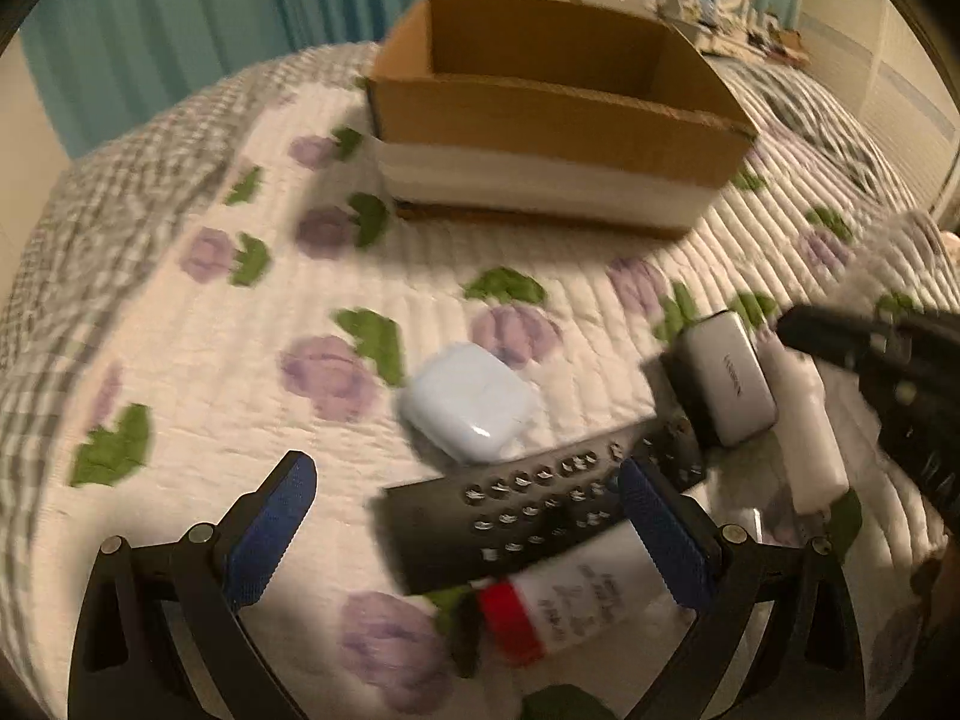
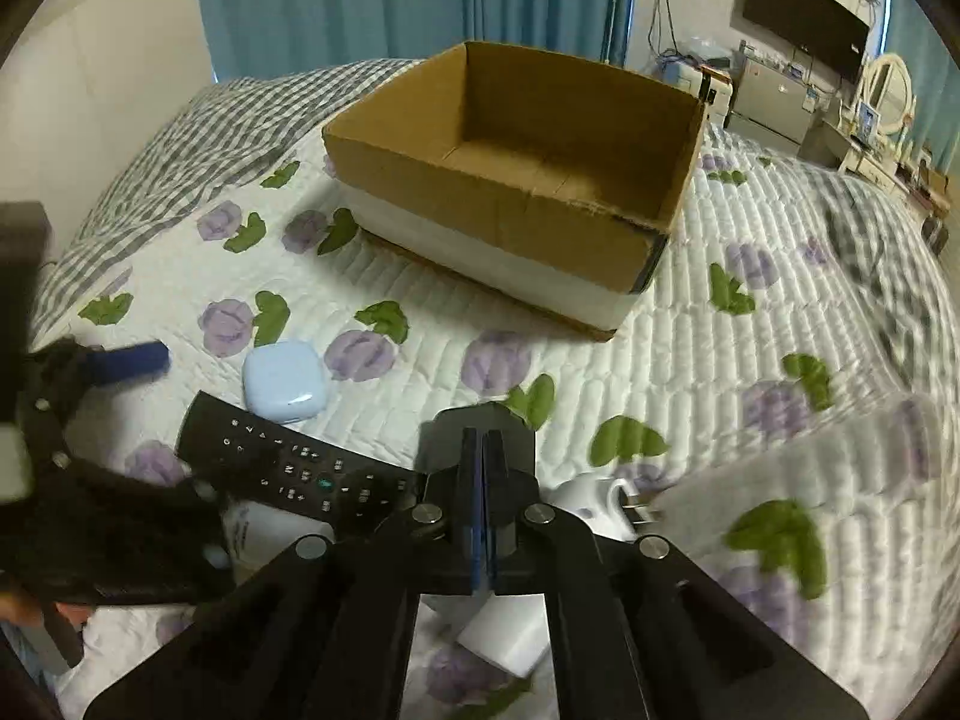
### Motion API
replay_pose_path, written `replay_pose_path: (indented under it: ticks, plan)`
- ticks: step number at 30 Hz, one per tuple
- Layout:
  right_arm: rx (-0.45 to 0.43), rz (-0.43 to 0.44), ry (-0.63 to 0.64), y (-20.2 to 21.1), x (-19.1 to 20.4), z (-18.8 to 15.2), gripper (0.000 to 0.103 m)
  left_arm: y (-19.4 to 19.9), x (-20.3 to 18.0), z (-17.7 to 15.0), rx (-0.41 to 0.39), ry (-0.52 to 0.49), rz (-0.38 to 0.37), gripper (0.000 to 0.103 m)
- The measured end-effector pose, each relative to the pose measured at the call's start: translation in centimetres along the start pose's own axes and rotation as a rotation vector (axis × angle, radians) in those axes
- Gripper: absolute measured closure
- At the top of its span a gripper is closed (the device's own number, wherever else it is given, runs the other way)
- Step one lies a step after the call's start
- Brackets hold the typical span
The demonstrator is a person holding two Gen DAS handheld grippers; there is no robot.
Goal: Organize rigid objects
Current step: 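Return both tools to the pile and reach toward the remaining items, then grasp the white earbud case with left tool while right tool grasps the black UGREEN charger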
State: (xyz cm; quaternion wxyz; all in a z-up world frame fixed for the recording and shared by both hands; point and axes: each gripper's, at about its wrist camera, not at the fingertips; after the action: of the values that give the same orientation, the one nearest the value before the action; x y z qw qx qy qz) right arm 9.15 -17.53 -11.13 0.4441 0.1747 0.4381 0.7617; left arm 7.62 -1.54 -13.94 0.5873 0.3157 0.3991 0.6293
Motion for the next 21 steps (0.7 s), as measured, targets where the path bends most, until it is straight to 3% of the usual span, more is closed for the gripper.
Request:
replay_pose_path:
  ticks: [4, 12, 16, 19, 21]
  plan:
    - [0.013, 0.088, -0.035, -0.4, -0.7, -0.2, 0.103, -1.1, -1.0, -0.8, 0.027, -0.046, 0.024, 0.001]
    - [0.037, 0.110, -0.098, -1.3, -1.8, -1.1, 0.102, -2.2, 1.2, 1.8, 0.026, 0.081, 0.040, 0.002]
    - [0.037, 0.117, -0.123, -1.4, -2.4, -1.3, 0.078, -3.5, 0.9, 2.9, 0.027, 0.083, 0.092, 0.007]
    - [0.036, 0.123, -0.138, -1.4, -2.7, -1.3, 0.076, -4.8, 0.4, 3.0, 0.036, 0.054, 0.136, 0.011]
    - [0.042, 0.118, -0.147, -1.6, -2.8, -1.4, 0.070, -5.2, 0.1, 2.9, 0.038, 0.042, 0.146, 0.021]
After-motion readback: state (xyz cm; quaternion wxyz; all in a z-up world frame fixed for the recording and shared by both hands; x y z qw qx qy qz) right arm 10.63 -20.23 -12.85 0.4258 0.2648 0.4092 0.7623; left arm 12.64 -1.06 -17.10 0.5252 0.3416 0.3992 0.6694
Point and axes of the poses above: each gripper's, at about its wrist camera, not at the fingertips, and y roughly against the way its jaws point, x to its left, z to its top, and after that the axes turned 13 degrees about y, right-handed
